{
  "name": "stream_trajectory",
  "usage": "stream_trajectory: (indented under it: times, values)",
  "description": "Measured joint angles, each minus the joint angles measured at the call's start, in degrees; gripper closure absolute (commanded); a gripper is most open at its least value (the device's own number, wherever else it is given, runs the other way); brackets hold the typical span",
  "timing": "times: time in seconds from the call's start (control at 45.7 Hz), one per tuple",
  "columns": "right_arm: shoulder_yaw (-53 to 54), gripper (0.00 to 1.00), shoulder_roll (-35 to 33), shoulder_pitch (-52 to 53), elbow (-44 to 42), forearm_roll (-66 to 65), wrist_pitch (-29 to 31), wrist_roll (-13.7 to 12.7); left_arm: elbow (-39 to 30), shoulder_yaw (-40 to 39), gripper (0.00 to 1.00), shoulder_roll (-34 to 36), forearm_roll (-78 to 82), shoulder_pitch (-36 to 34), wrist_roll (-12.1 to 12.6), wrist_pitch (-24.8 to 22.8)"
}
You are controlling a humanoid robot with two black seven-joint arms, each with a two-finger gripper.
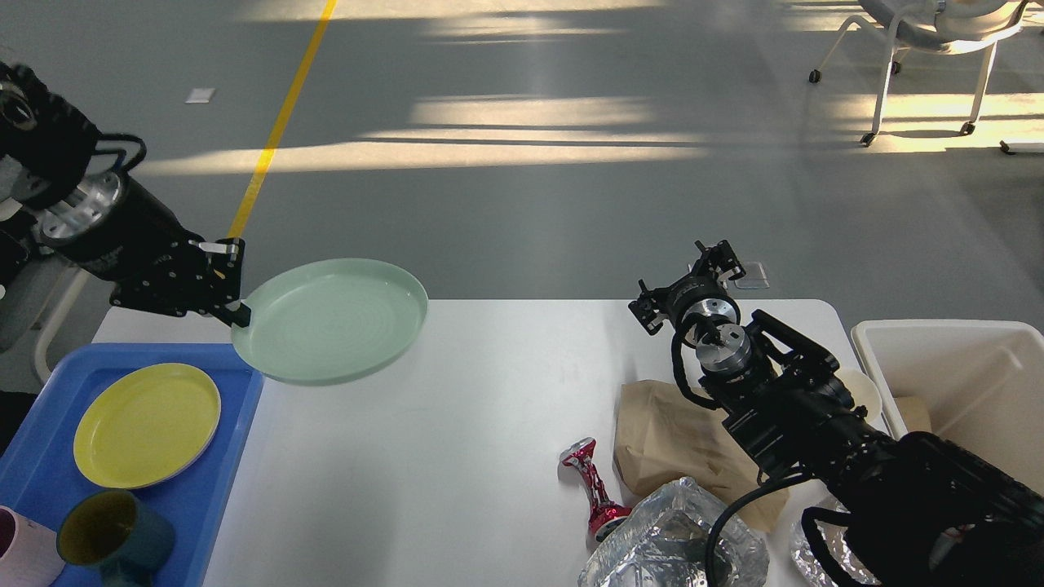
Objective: Tidy desktop
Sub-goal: 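Lift the pale green plate up with the left gripper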
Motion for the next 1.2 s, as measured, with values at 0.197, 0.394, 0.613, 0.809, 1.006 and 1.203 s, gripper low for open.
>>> stream_trajectory:
  times: [0.197,0.394,0.613,0.809,1.006,1.203]
  values:
    - [0.00,0.00,0.00,0.00,0.00,0.00,0.00,0.00,3.02,0.30,1.00,0.74,1.12,-13.37,0.00,-0.55]
    - [0.00,0.00,0.00,0.00,0.00,0.00,0.03,0.00,4.54,0.53,1.00,0.71,1.14,-23.99,0.08,-0.55]
    - [0.00,0.00,0.00,0.00,0.00,0.00,0.04,0.00,4.78,2.08,1.00,0.73,1.14,-28.09,0.16,-0.55]
    - [0.00,0.00,0.00,0.00,0.00,0.00,0.01,0.00,4.85,9.35,1.00,1.64,1.21,-26.16,0.08,-0.55]
    - [0.00,0.00,0.00,0.00,0.00,0.01,0.01,0.00,4.94,13.90,1.00,6.59,1.18,-17.17,-0.25,-0.51]
    - [0.00,0.00,0.00,0.00,0.00,0.00,0.01,0.00,5.00,14.23,1.00,11.84,1.06,-3.46,-0.32,-0.16]
